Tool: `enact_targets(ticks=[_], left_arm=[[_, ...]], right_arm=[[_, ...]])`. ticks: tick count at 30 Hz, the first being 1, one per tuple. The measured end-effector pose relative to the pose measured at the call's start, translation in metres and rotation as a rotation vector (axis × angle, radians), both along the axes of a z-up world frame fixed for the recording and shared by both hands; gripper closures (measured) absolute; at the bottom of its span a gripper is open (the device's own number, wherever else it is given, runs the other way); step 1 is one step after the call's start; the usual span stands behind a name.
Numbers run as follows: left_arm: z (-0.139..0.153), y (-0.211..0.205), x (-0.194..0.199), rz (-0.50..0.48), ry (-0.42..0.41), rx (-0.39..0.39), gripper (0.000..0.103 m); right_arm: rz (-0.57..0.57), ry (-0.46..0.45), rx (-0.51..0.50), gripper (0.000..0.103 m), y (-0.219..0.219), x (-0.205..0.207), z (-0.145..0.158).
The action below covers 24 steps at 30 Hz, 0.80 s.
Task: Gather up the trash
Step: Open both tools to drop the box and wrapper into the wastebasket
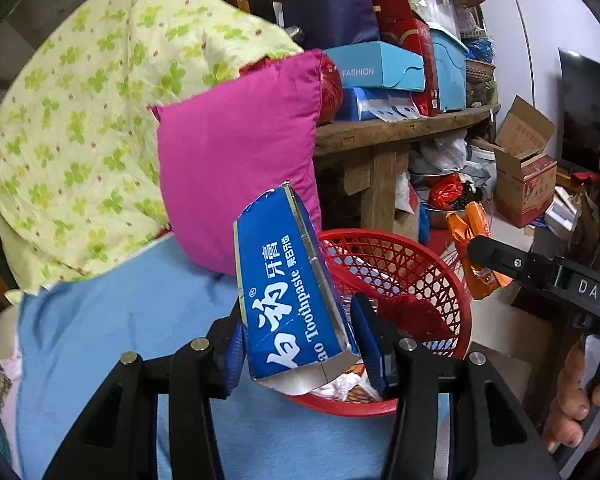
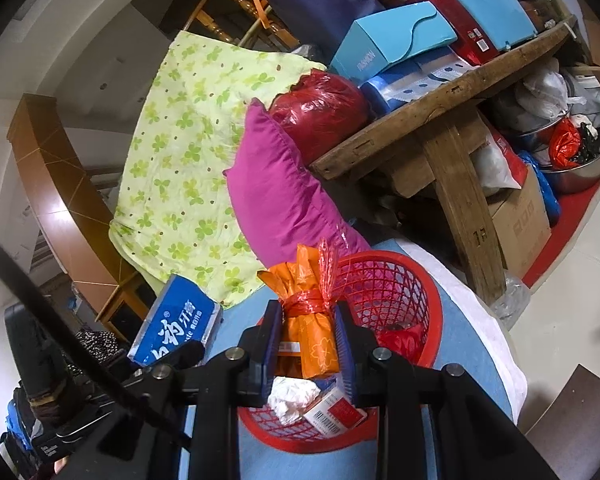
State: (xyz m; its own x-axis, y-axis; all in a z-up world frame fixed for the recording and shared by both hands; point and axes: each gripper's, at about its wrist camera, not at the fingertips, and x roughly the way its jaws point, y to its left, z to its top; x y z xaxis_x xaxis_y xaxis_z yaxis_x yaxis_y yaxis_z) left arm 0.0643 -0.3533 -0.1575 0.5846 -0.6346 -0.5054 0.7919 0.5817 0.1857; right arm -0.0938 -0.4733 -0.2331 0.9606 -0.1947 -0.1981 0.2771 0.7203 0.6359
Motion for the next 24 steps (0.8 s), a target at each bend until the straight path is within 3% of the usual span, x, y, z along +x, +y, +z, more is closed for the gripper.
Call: enact_targets(ticks=[7,14,17,24], left_arm=[[0.012,0.031,-0.014,0.038,-0.105,-0.009,0.051],[0.016,0.077,0.001,0.143,-0.121,-0.013,0.051],[0.020,0.094,0.010,0.186,-0.119,-0.020,0.051],[0.035,0.095,0.013,0.155,-0.113,-0.058,0.051]], right_arm=[[0.046,-0.025,-0.050,0.074,0.025,-0.002,0.019],[0.131,-0.040,-0.138,0.074,0.071,0.016,0.040],[0.150,-0.057,-0.120,0.074,0.081,0.024,0.045],[0.094,-0.037,-0.139,0.073,0.077,0.028,0.054]])
